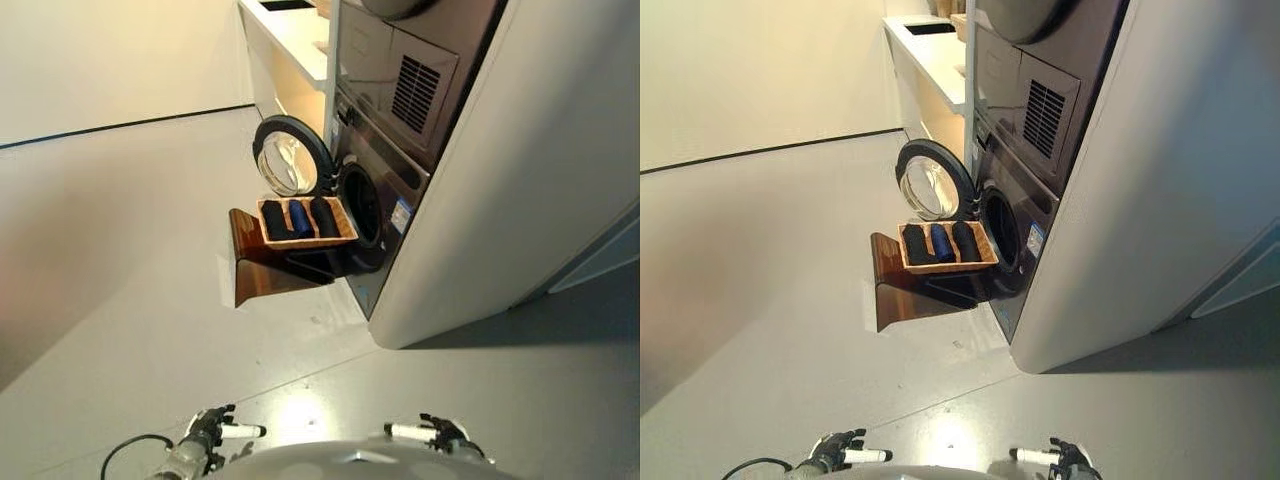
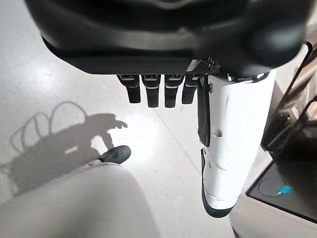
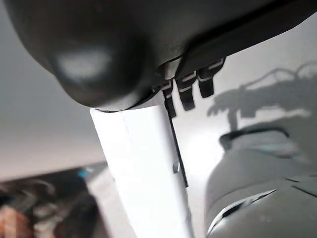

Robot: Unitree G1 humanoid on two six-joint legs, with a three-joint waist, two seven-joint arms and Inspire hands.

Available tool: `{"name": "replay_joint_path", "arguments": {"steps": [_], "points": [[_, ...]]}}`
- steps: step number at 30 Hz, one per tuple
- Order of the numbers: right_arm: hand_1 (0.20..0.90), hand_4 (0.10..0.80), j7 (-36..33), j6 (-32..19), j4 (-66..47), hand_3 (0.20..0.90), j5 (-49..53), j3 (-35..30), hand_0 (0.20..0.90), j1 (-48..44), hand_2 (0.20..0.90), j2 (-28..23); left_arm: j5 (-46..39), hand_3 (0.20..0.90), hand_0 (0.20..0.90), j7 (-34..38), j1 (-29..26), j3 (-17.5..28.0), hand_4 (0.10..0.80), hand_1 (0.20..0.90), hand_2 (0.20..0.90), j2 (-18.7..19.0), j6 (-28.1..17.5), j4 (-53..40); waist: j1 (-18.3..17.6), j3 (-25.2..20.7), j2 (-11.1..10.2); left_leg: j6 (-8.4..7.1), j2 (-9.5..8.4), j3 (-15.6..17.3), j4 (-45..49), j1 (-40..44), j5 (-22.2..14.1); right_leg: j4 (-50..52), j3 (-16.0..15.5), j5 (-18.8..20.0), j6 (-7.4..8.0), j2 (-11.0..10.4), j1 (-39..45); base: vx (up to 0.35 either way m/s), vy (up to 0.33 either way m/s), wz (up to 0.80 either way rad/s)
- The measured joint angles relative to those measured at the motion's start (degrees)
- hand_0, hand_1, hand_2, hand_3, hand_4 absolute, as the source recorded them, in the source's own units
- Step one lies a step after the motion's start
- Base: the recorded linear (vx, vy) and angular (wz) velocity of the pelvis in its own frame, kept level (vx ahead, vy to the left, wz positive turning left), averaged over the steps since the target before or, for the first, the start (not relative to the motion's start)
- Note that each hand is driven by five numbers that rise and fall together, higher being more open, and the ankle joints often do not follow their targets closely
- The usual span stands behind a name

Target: Pick up the clothes and place them into the washing machine

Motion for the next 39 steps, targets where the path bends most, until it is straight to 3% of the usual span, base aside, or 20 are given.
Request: {"name": "replay_joint_path", "arguments": {"steps": [3,6,8,10,11,12,13,15,16,17,18,20,23,24,26,28,29,35,37,39], "points": [[0.9,0.8,-0.05,-0.32,0.32,0.9,-0.07,-0.55,0.9,-0.8,0.9,-0.05,0.0,0.9,0.9,-0.31,-0.9,0.64,0.8,0.9,0.9,0.34,-0.04,1.06,-0.88,0.92,-0.49,1.0,0.14,-2.32,0.79,-0.49,-0.51,-8.56,0.75,0.33,-0.27,1.63,-1.53,0.431,-0.113,0.32],[0.9,0.8,0.05,-0.41,0.23,0.9,0.0,-2.58,0.9,-1.29,0.9,0.0,0.0,0.9,0.9,0.05,-1.55,1.99,0.8,0.9,0.9,-0.13,0.02,3.2,-2.95,2.26,0.28,0.53,0.58,-4.44,1.07,-0.94,-0.91,-25.97,1.12,5.3,2.18,0.77,-1.55,0.426,-0.146,0.35],[0.9,0.8,0.06,-0.41,0.11,0.9,0.09,-3.8,0.9,-1.51,0.9,0.02,-0.06,0.9,0.9,0.33,-0.55,2.71,0.8,0.9,0.9,-0.13,-0.03,4.26,-3.68,2.21,0.28,-1.76,1.03,-5.37,0.69,0.09,-2.38,-32.89,0.93,10.32,3.12,-0.46,-2.2,0.439,-0.189,0.2],[0.9,0.8,0.05,-0.31,0.15,0.9,0.12,-4.38,0.9,-0.69,0.9,0.09,-0.45,0.9,0.9,0.6,0.15,2.62,0.8,0.9,0.9,-0.18,-0.17,4.84,-3.85,1.26,0.01,-4.24,2.02,-7.28,-0.18,1.76,-4.07,-31.29,0.89,10.14,3.13,-0.47,-1.58,0.377,-0.22,0.52],[0.9,0.8,-0.02,-0.34,0.14,0.9,0.14,-5.25,0.9,-0.14,0.9,-0.12,-0.73,0.9,0.9,0.92,0.31,2.52,0.8,0.9,0.9,-0.77,-0.1,5.2,-4.71,0.94,0.86,-6.58,3.69,-9.0,0.36,3.19,-5.39,-29.75,0.72,11.59,2.29,0.95,-0.78,0.42,-0.317,0.8],[0.9,0.8,-0.13,-0.36,0.29,0.9,0.0,-5.32,0.9,-0.11,0.9,-0.43,-0.74,0.9,0.9,0.86,0.31,2.43,0.8,0.9,0.9,-1.25,-0.09,5.12,-5.23,0.57,1.99,-6.93,4.67,-9.18,1.9,3.23,-5.69,-29.56,1.04,12.22,1.68,1.85,0.05,0.535,-0.446,0.95],[0.9,0.8,-0.17,-0.27,0.68,0.9,-0.73,-4.74,0.9,0.09,0.9,-1.24,-0.75,0.9,0.9,0.84,0.47,2.34,0.8,0.9,0.9,-1.94,-0.17,5.28,-5.67,0.18,3.1,-7.72,6.67,-9.18,5.8,2.7,-7.3,-29.0,3.28,12.11,0.14,4.51,1.88,0.229,-0.223,0.91],[0.9,0.8,-0.35,0.53,1.03,0.9,-1.97,-2.59,0.9,1.41,0.9,-2.45,-1.47,0.9,0.9,1.41,0.87,2.21,0.8,0.9,0.9,-2.63,-1.36,4.85,-5.09,-1.72,3.59,-9.55,7.9,-9.39,8.81,2.72,-7.39,-27.45,3.91,10.99,-5.2,6.37,2.94,0.292,-0.299,0.57],[0.9,0.8,-0.41,0.57,0.36,0.9,-2.01,-2.2,0.9,0.22,0.9,-2.91,-2.37,0.9,0.9,1.57,1.02,1.67,0.8,0.9,0.9,-3.21,-1.77,4.15,-4.31,-1.99,3.8,-10.33,7.48,-9.17,11.62,1.6,-6.73,-26.74,3.75,9.61,-5.25,7.5,3.05,0.354,-0.397,0.19],[0.9,0.8,-0.51,0.84,-0.43,0.9,-1.86,-2.89,0.9,0.62,0.9,-2.96,-3.37,0.9,0.9,2.18,0.08,0.38,0.8,0.9,0.9,-2.94,-1.63,4.15,-5.32,-2.81,3.23,-11.5,7.52,-9.3,17.37,-2.52,-6.63,-27.39,2.52,9.95,-5.25,7.03,2.98,0.261,-0.328,0.18],[0.9,0.8,-0.54,0.96,-0.71,0.9,-1.73,-2.83,0.9,0.59,0.9,-2.92,-3.56,0.9,0.9,2.38,-0.21,0.06,0.8,0.9,0.9,-2.9,-1.64,3.65,-4.89,-2.86,3.1,-11.58,7.1,-9.08,20.86,-4.33,-6.59,-27.64,2.51,9.7,-5.65,6.84,3.1,0.261,-0.34,0.21],[0.9,0.8,-0.51,0.8,-0.5,0.9,-1.33,-1.09,0.9,1.07,0.9,-2.61,-3.78,0.9,0.9,2.46,-1.59,-0.96,0.8,0.9,0.9,-3.2,-2.15,3.64,-4.12,-2.1,1.2,-13.8,6.8,-9.75,30.1,-7.66,-4.55,-28.46,2.66,9.9,-7.61,7.07,4.95,0.272,-0.305,-0.22],[0.9,0.8,-0.66,0.84,-1.06,0.9,-0.64,1.79,0.9,0.14,0.9,-2.26,-4.33,0.9,0.9,2.6,-2.26,-1.13,0.8,0.9,0.9,-3.76,-2.53,3.2,-3.18,-1.51,0.01,-16.83,8.73,-7.81,36.04,-7.99,0.7,-28.69,2.76,8.18,-10.05,9.13,8.51,0.317,-0.197,-0.35],[0.9,0.8,-0.63,0.85,-1.11,0.9,-0.59,2.43,0.9,-0.13,0.9,-2.07,-4.33,0.9,0.9,2.6,-2.31,-0.84,0.8,0.9,0.9,-3.72,-2.52,2.84,-3.08,-1.1,-0.85,-16.7,8.66,-6.96,38.28,-8.07,3.72,-29.25,3.55,7.86,-10.83,9.0,10.24,0.285,-0.112,-0.26],[0.9,0.8,-0.93,0.81,-0.86,0.9,-0.13,2.93,0.9,0.04,0.9,-1.78,-4.31,0.9,0.9,2.7,-2.42,0.07,0.8,0.9,0.9,-3.8,-2.65,1.94,-1.87,-0.02,-2.67,-15.36,8.52,-4.03,39.9,-8.25,2.96,-30.5,4.74,7.62,-11.63,8.33,13.11,0.215,-0.063,-0.34],[0.9,0.8,-1.52,0.78,-0.94,0.9,-0.09,2.9,0.9,-0.25,0.9,-1.81,-4.25,0.9,0.9,2.68,-2.44,0.34,0.8,0.9,0.9,-3.72,-2.67,1.35,-1.65,0.28,-2.81,-15.09,8.49,-3.39,39.25,-10.67,2.75,-31.01,4.6,7.21,-12.23,8.28,14.25,0.251,-0.042,-0.07],[0.9,0.8,-1.62,0.81,-0.91,0.9,-0.09,2.9,0.9,-0.23,0.9,-1.7,-4.29,0.9,0.9,2.93,-2.71,0.52,0.8,0.9,0.9,-3.62,-2.65,1.34,-1.34,0.6,-3.25,-13.9,8.61,-1.96,34.49,-11.39,2.14,-32.07,4.45,7.19,-12.62,8.18,15.49,0.248,0.001,0.08],[0.9,0.8,-1.75,0.88,0.81,0.9,-0.11,2.91,0.9,0.04,0.9,-2.08,-4.22,0.9,0.9,3.86,-3.73,1.2,0.8,0.9,0.9,-3.61,-2.57,0.54,0.15,2.69,-1.27,-13.49,8.02,-2.38,11.03,-11.83,2.9,-35.55,5.77,7.26,-13.06,10.15,19.93,0.295,0.071,-0.11],[0.9,0.8,-1.77,0.86,1.22,0.9,-0.09,2.93,0.9,-0.21,0.9,-2.01,-4.1,0.9,0.9,3.81,-4.01,1.13,0.8,0.9,0.9,-3.65,-2.51,1.63,0.54,3.09,-0.41,-13.91,7.26,-3.36,-0.38,-12.21,6.4,-35.88,7.67,5.46,-12.11,11.18,20.9,0.327,0.101,-0.26],[0.9,0.8,-1.8,0.93,1.47,0.9,-0.09,2.94,0.9,-0.12,0.9,-2.19,-4.33,0.9,0.9,3.66,-5.05,1.28,0.8,0.9,0.9,-3.84,-2.54,1.28,1.55,3.68,0.02,-13.67,7.45,-3.58,-0.31,-14.56,8.08,-35.73,8.34,4.93,-12.32,11.77,22.18,0.346,0.133,-0.33]]}}
